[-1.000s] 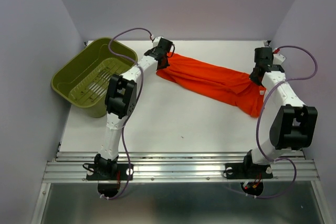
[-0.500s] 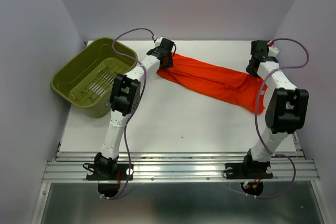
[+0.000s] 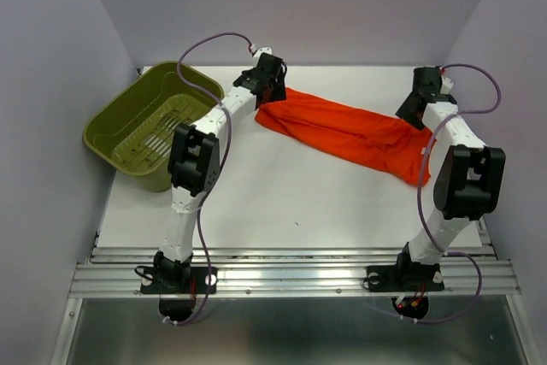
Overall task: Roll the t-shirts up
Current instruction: Fold the T-shirt at the center of the board.
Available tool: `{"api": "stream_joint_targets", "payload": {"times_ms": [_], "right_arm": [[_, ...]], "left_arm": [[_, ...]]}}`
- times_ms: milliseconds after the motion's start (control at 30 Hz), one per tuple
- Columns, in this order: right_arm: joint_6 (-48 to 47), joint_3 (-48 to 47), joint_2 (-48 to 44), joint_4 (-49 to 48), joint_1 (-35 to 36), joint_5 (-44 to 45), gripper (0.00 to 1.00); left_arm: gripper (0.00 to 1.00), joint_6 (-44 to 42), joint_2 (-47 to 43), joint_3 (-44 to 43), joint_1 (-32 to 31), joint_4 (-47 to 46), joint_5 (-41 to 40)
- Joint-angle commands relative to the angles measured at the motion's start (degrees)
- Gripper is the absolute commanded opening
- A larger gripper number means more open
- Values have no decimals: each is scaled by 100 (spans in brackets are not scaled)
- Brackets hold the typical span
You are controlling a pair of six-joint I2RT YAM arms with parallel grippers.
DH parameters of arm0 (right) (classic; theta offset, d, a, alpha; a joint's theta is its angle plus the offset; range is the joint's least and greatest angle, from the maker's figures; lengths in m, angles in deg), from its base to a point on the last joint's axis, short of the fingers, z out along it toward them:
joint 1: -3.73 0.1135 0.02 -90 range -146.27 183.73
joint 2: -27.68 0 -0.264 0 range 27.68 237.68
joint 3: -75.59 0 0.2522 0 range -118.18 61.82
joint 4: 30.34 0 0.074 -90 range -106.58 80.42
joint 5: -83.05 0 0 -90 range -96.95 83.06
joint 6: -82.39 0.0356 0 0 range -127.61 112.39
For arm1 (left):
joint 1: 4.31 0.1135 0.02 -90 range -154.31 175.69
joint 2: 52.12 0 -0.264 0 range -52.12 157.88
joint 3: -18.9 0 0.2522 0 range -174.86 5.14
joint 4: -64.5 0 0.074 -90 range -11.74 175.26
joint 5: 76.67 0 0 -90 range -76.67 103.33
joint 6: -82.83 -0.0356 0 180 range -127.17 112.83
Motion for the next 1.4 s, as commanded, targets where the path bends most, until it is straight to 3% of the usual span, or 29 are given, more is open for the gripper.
{"api": "stream_joint_targets", "payload": {"times_ms": [0,133,400,633,767,867,1100,1167,1267,1367], "right_arm": [[273,519,-360,-34,-21,-952,51],[484,888,-272,-104,-21,-1426,56],[766,1214,-211,-350,-21,-1806,52],[818,1144,-9,-500,-21,-1841,33],[810,925,150,-596,-21,-1893,7],[801,706,263,-736,-21,-1911,3],[862,-85,878,-947,-21,-2148,6],[854,-200,949,-1079,-21,-2201,15],[713,-473,1064,-1054,-21,-2315,42],[573,-386,793,-1001,-21,-1956,44]], "left_arm": [[81,-180,-545,292,-146,-158,238],[82,-189,-782,626,-207,-219,361],[83,-180,-1248,1339,-225,-404,353],[82,-172,-1240,1365,-225,-387,335],[82,-172,-1249,1374,-225,-387,300],[82,-172,-1266,1392,-225,-360,274],[82,-163,-1284,1444,-225,-290,265],[82,-154,-1275,1453,-225,-290,274],[82,-128,-1240,1462,-251,-264,300],[82,-128,-1196,1453,-269,-246,300]]}}
